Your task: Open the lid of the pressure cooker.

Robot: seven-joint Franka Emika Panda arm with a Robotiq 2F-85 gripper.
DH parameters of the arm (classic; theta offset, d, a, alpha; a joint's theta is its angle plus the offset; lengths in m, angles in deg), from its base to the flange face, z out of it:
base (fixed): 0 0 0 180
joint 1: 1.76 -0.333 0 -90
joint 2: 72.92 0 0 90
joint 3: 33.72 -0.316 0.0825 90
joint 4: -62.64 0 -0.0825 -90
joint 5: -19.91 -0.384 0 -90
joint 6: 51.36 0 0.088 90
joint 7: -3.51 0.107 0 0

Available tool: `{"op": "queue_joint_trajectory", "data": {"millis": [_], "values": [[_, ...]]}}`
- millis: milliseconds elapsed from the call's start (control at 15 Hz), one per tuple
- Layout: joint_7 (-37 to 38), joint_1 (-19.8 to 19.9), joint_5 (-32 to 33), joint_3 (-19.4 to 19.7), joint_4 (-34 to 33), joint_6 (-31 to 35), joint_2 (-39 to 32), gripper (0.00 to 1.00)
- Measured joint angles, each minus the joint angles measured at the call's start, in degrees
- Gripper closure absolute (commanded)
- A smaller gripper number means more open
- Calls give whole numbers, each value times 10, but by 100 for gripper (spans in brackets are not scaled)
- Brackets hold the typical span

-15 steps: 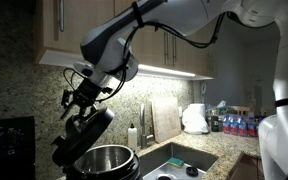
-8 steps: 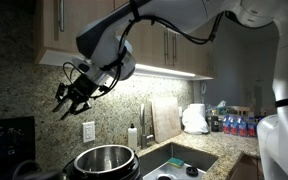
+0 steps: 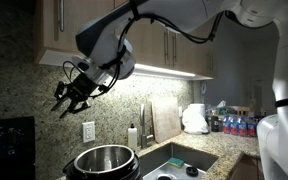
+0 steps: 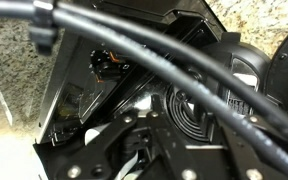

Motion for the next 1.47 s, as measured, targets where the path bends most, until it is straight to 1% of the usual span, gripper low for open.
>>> {"op": "queue_joint_trajectory", "data": {"millis": [200, 333, 667, 733, 933, 1067, 1267, 1467], "values": [[0, 1, 0, 0, 0, -18, -1, 86], [22, 8, 23, 0, 2, -55, -2, 86], [178, 35, 155, 0, 9, -141, -2, 86], [204, 36, 173, -1, 20, -161, 6, 86], [270, 34, 206, -14, 100, -211, 63, 86], [322, 28, 221, -23, 140, -242, 103, 86], [400, 15, 237, -35, 177, -270, 154, 86], [454, 4, 252, -38, 197, -273, 188, 86]]}}
